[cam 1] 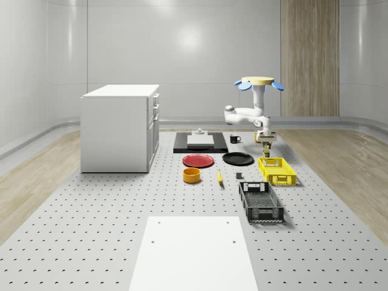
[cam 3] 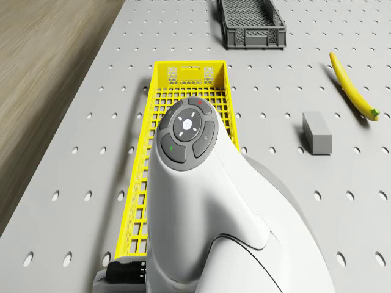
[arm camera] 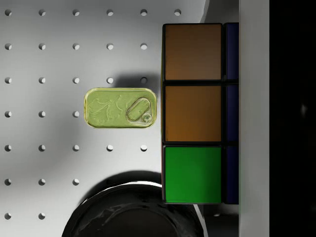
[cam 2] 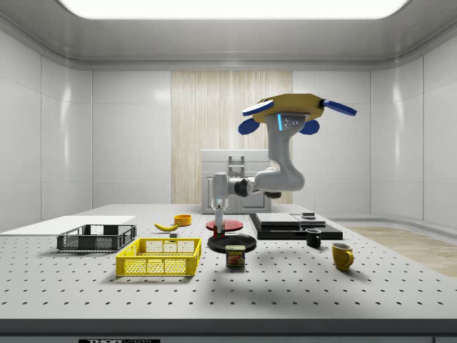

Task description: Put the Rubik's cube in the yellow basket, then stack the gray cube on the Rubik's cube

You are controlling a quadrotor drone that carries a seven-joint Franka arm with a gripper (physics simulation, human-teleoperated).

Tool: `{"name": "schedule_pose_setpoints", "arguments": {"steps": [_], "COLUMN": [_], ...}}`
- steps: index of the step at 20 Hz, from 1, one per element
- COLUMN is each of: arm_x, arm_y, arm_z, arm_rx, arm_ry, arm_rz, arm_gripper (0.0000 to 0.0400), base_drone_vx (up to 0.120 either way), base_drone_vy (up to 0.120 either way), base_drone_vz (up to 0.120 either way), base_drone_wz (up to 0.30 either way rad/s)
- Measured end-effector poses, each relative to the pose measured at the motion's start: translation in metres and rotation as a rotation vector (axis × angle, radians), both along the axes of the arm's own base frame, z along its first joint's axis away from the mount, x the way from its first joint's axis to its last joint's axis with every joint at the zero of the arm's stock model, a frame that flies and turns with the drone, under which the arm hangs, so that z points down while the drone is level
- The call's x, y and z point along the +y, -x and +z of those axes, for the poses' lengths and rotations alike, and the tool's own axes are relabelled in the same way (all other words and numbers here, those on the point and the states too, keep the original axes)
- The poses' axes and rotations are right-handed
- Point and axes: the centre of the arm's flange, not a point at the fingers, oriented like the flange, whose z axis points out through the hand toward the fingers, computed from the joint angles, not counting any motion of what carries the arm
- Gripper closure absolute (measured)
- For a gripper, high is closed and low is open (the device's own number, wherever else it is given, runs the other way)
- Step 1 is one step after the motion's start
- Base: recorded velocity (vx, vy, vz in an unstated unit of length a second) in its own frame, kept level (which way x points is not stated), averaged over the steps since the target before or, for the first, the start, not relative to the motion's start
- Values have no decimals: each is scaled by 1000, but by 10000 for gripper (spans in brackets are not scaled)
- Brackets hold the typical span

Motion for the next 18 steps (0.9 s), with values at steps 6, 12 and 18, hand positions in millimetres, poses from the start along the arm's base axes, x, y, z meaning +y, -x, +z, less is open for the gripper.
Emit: {"name": "schedule_pose_setpoints", "arguments": {"steps": [6, 12, 18], "arm_x": [0, 0, 0], "arm_y": [0, 0, 0], "arm_z": [0, 0, 0], "arm_rx": [0, 0, 0], "arm_ry": [0, 0, 0], "arm_rz": [0, 0, 0], "arm_gripper": [75, 75, 75], "base_drone_vx": [120, 120, 120], "base_drone_vy": [0, 0, -53], "base_drone_vz": [0, 0, 0], "base_drone_wz": [0, 0, 0]}}
